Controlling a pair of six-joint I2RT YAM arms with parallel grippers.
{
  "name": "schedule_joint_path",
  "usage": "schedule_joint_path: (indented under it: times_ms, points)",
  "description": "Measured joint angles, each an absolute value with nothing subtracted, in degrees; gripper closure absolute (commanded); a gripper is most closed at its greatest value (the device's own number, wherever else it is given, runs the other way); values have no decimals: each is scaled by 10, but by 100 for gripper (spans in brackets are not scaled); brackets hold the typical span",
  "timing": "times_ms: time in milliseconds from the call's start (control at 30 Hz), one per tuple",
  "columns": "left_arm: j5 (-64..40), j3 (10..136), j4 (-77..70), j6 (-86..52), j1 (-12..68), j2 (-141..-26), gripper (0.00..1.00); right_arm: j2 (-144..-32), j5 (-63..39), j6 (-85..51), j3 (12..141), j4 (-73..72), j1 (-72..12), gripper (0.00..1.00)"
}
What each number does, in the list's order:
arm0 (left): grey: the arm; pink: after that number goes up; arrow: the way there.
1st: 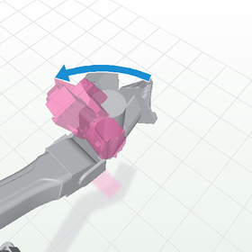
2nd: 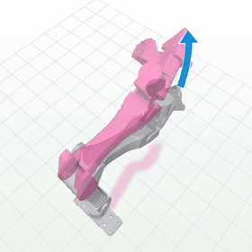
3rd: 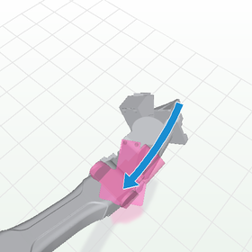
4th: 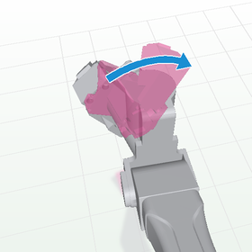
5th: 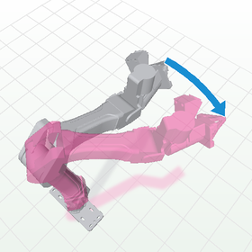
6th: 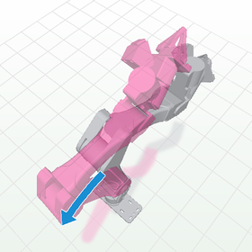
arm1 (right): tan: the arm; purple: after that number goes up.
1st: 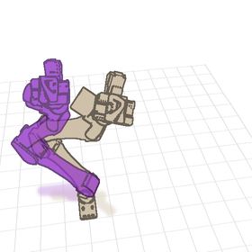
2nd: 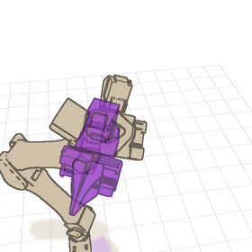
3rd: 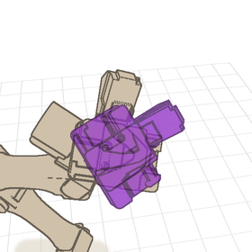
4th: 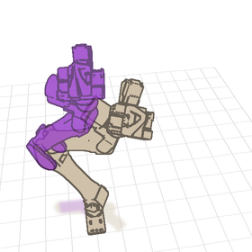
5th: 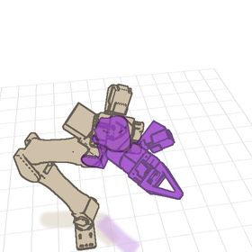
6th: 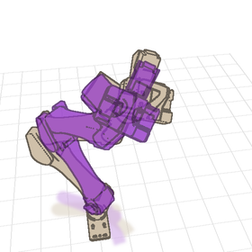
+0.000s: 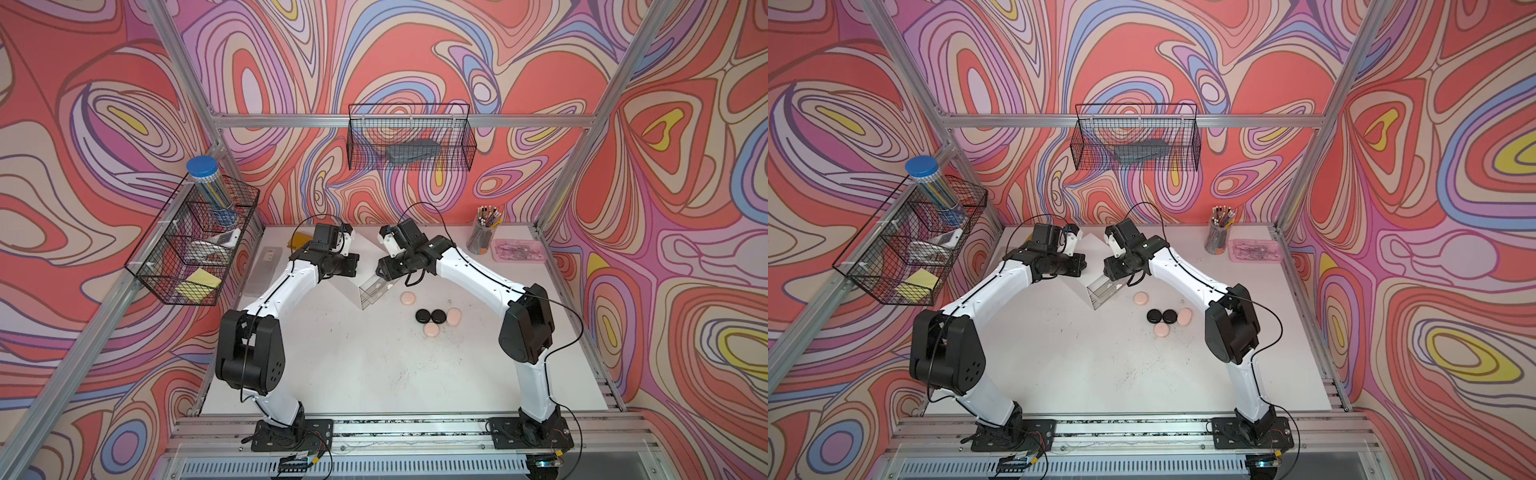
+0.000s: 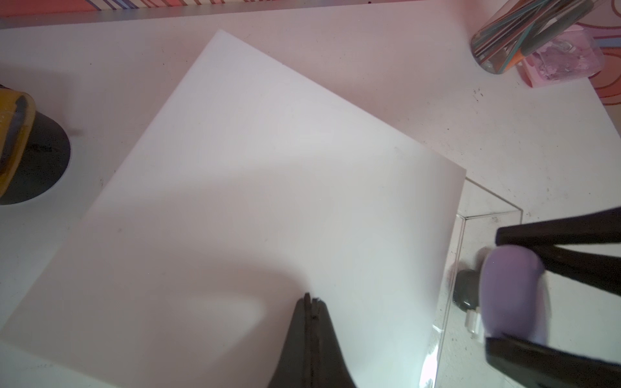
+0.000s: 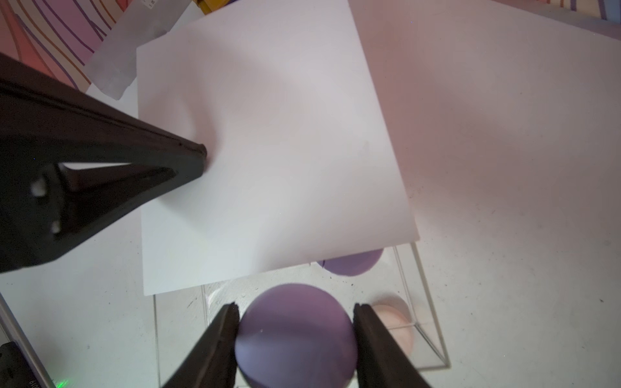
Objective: Put the bluetooth earphones in the drawer according to color
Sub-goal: Place the bluetooth earphone in the drawer.
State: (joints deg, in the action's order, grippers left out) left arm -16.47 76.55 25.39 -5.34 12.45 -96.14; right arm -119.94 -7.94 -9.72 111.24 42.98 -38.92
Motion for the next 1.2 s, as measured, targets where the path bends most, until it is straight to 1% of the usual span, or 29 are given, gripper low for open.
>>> schedule_joint_path:
  times_ms: [333, 400, 500, 667, 900, 1200]
  points:
    - [-165, 766, 254, -53, 125, -961, 100, -1217, -86, -97, 1115, 428, -392, 52]
    - [-165, 766, 254, -53, 125, -961, 100, -1217, -87, -97, 1115, 428, -392, 47]
    - [-165, 766, 254, -53, 125, -961, 100, -1217, -89, -96, 1115, 424, -392, 35]
    - [-165, 767, 255, -53, 125, -962, 100, -1217, -90, -97, 1107, 406, -392, 27]
    - [-165, 768, 257, -53, 125, -962, 100, -1208, -84, -98, 1087, 383, -393, 22]
    - [-164, 768, 257, -53, 125, -962, 100, -1101, -63, -102, 998, 329, -394, 22]
